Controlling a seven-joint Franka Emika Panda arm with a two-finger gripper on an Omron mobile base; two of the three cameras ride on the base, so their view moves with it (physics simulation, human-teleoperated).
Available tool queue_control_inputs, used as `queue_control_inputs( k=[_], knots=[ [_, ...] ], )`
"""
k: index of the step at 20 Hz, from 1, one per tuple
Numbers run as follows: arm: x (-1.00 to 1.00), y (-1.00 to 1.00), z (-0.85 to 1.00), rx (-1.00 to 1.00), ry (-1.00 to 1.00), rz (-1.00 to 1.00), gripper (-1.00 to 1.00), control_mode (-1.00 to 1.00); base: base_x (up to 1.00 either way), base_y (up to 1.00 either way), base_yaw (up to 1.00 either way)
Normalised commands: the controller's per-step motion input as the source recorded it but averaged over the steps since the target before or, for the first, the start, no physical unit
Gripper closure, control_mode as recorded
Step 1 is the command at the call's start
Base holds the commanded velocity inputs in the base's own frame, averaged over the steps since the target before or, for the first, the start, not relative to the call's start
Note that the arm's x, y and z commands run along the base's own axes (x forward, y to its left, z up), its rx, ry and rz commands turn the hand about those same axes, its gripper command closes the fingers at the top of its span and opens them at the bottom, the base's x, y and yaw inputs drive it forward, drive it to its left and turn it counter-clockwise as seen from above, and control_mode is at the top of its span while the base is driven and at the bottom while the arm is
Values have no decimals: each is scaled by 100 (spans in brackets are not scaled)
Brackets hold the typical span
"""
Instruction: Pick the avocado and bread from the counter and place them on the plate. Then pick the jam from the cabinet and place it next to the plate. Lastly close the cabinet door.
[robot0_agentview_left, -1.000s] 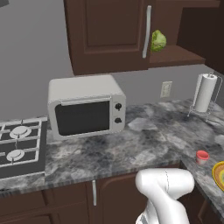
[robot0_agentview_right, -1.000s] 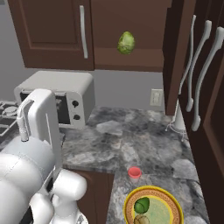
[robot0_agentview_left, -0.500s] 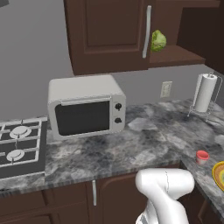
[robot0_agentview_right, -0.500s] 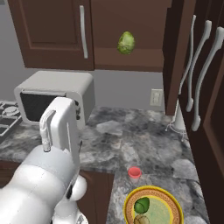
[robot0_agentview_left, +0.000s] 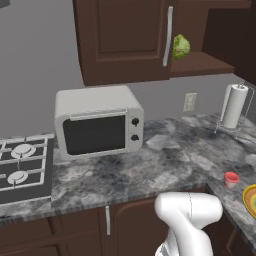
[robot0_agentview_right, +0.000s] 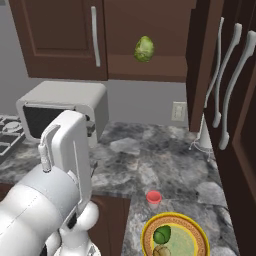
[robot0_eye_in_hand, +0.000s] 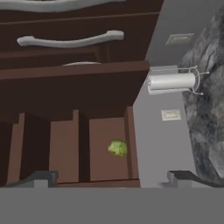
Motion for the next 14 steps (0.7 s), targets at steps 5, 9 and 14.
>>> queue_control_inputs(
  k=[5,9,14],
  knots=[
    [0,-28,0,0,0,-5,-100,-100,0,0,0],
    [0,-37,-1,1,0,0,-100,-100,0,0,0],
    [2,-31,0,1,0,0,-100,-100,0,0,0]
  ],
)
